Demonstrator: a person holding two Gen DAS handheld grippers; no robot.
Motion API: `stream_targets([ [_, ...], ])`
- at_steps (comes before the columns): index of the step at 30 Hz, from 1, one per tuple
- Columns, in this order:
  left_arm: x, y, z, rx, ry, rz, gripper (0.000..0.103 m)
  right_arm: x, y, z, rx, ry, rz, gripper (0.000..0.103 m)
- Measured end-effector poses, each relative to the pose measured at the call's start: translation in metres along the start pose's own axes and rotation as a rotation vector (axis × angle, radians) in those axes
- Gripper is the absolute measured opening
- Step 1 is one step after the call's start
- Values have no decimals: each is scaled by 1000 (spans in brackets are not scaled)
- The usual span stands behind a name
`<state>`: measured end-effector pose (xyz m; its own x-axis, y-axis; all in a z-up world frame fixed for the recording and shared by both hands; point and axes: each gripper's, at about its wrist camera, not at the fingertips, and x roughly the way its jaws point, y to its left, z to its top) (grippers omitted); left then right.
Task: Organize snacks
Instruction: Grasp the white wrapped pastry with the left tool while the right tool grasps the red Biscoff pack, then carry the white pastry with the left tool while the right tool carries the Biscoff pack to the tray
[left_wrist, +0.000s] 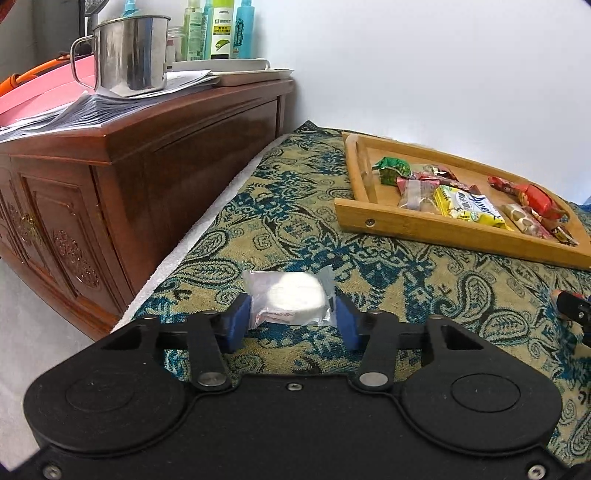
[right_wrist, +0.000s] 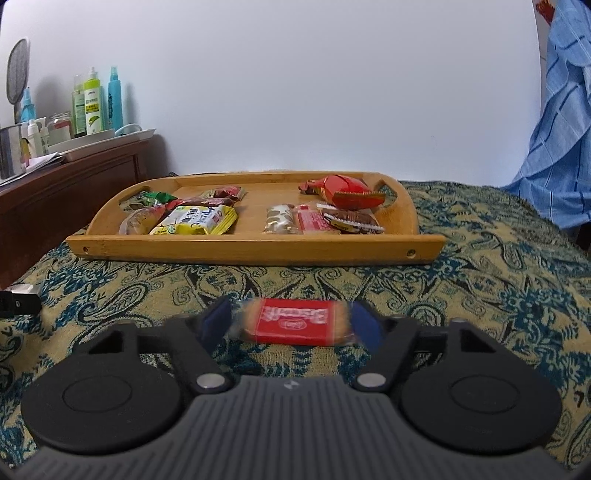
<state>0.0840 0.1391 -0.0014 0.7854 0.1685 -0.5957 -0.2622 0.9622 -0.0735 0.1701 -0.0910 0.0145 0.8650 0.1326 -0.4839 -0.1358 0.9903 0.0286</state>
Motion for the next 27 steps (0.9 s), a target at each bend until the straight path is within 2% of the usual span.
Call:
stream_targets([
  [4,-4,-3,-1,8,-13,1,41,-3,3,0,-18,-19,-1,63],
  [7,-8,-6,0,8,-24,-7,40,-6,4,0,-24,-35,-12,36],
  [11,-13,-11,2,10,-40,-20,38,-6,3,0,-22,-34,-15,35],
  [12,-14,-13,3,10,-42,-22,38,-6,3,0,-19,-36,-13,37],
  [14,-17,-17,4,15,-53,-28,38,-7,2,-1,-15,-40,-5,63],
  [16,-19,-23,4,26,-63,-34,38,-7,3,-1,-18,-37,17,73],
  [22,-21,-39,5,52,-65,-55,39,-3,14,-2,-58,-15,-9,83],
  [24,-22,-45,5,64,-66,-61,39,1,14,-2,-53,6,-17,91],
  [27,-23,-52,5,79,-70,-70,39,6,12,-2,-47,35,-8,91],
])
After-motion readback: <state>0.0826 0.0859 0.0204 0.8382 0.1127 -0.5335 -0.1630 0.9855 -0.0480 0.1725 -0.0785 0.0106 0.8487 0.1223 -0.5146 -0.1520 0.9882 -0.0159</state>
